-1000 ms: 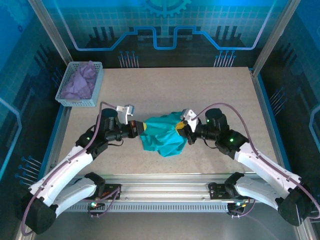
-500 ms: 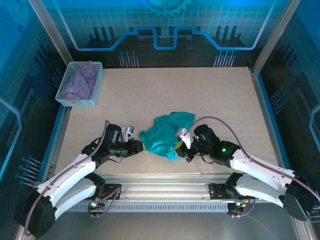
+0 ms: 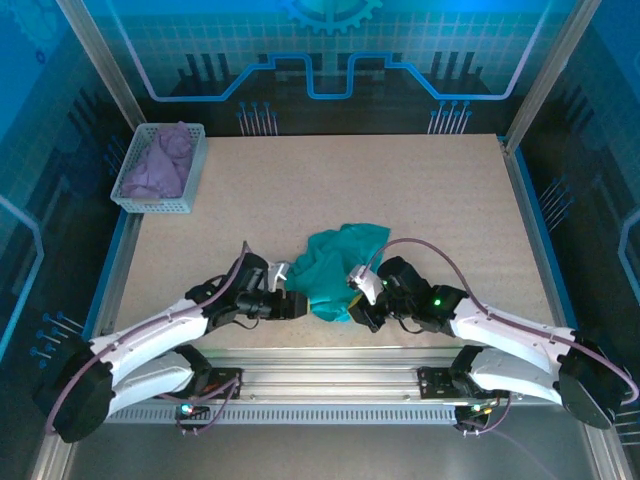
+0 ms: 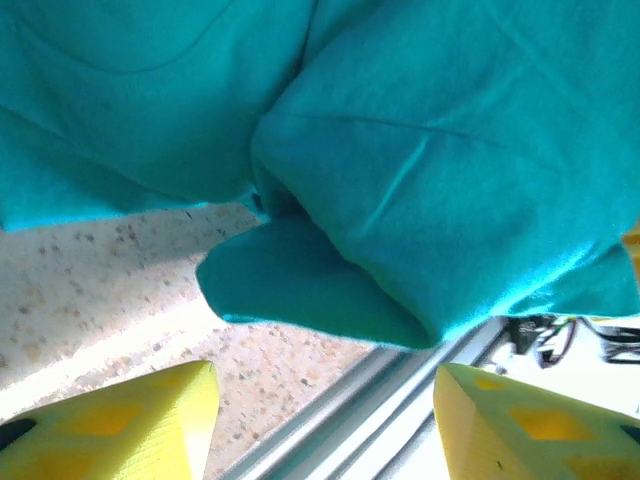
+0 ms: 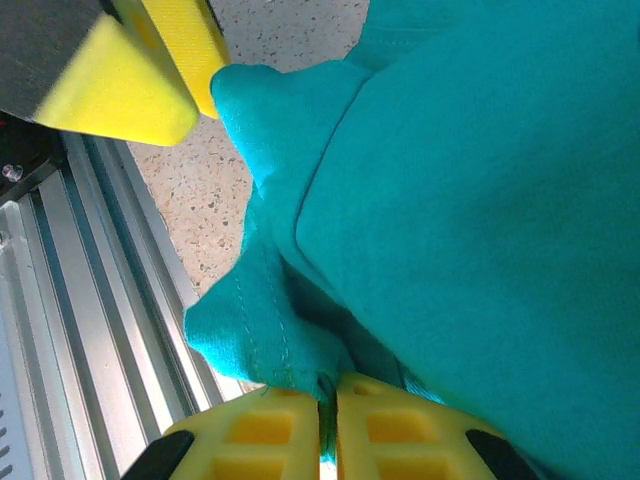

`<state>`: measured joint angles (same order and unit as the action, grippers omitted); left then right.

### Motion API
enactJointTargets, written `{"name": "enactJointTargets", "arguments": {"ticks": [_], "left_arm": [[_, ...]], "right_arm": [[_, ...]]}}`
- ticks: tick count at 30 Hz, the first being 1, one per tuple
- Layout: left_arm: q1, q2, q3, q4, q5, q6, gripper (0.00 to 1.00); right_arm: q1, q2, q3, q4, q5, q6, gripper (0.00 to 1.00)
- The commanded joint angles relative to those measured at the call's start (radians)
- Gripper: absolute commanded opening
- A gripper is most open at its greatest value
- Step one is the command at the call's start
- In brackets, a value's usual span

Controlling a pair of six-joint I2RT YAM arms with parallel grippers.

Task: Fold the inside-out t-shirt

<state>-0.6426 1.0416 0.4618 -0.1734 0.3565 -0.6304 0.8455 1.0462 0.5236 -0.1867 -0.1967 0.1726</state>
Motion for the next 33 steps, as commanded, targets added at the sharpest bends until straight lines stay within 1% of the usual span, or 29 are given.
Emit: {"name": "enactJointTargets", "arguments": {"ticks": [1, 3, 5, 8, 11, 14, 15, 16, 19, 20, 23, 26, 27, 29, 31, 33], "left_arm": [[-0.007, 0.028, 0.047, 0.057, -0.08, 0.089, 0.61], [-0.009, 0.046, 0.049, 0.106, -0.091, 0.102, 0.61], [-0.009, 0.081, 0.058, 0.159, -0.073, 0.113, 0.6], [-0.008, 0.158, 0.095, 0.197, -0.006, 0.115, 0.53], [-0.008, 0.223, 0.124, 0.24, 0.057, 0.101, 0.36], [0.011, 0.256, 0.176, 0.239, 0.102, 0.079, 0.14], [0.029, 0.255, 0.19, 0.25, 0.126, 0.054, 0.08], [0.05, 0.248, 0.197, 0.27, 0.152, 0.02, 0.05], [0.119, 0.2, 0.209, 0.336, 0.206, -0.069, 0.0], [0.134, 0.18, 0.216, 0.343, 0.214, -0.085, 0.0], [0.154, 0.134, 0.257, 0.296, 0.224, -0.082, 0.0], [0.158, 0.114, 0.294, 0.191, 0.245, -0.045, 0.0], [0.16, 0.109, 0.304, 0.159, 0.258, -0.032, 0.0], [0.159, 0.098, 0.309, 0.106, 0.27, -0.016, 0.0], [0.158, 0.085, 0.301, 0.085, 0.267, -0.03, 0.0], [0.158, 0.078, 0.298, 0.076, 0.287, -0.038, 0.0]], "right_arm": [[0.01, 0.009, 0.037, -0.014, 0.002, -0.008, 0.11], [0.01, 0.002, 0.033, -0.019, -0.001, -0.012, 0.1], [0.01, -0.01, 0.029, -0.019, -0.006, -0.02, 0.11], [0.009, -0.035, 0.04, -0.044, 0.003, -0.044, 0.11], [0.005, -0.065, 0.049, -0.063, 0.008, -0.071, 0.11], [0.005, -0.104, 0.061, -0.089, 0.016, -0.103, 0.1], [0.005, -0.121, 0.066, -0.103, 0.016, -0.118, 0.1], [0.008, -0.139, 0.075, -0.117, 0.021, -0.132, 0.1], [0.022, -0.197, 0.09, -0.141, 0.041, -0.175, 0.1], [0.027, -0.212, 0.09, -0.141, 0.045, -0.188, 0.1], [0.04, -0.234, 0.089, -0.152, 0.074, -0.218, 0.1], [0.048, -0.201, 0.086, -0.164, 0.146, -0.197, 0.09], [0.049, -0.177, 0.095, -0.181, 0.188, -0.183, 0.1], [0.064, -0.133, 0.124, -0.217, 0.23, -0.178, 0.11], [0.085, -0.099, 0.137, -0.22, 0.287, -0.171, 0.15], [0.095, -0.068, 0.152, -0.229, 0.321, -0.161, 0.21]]}}
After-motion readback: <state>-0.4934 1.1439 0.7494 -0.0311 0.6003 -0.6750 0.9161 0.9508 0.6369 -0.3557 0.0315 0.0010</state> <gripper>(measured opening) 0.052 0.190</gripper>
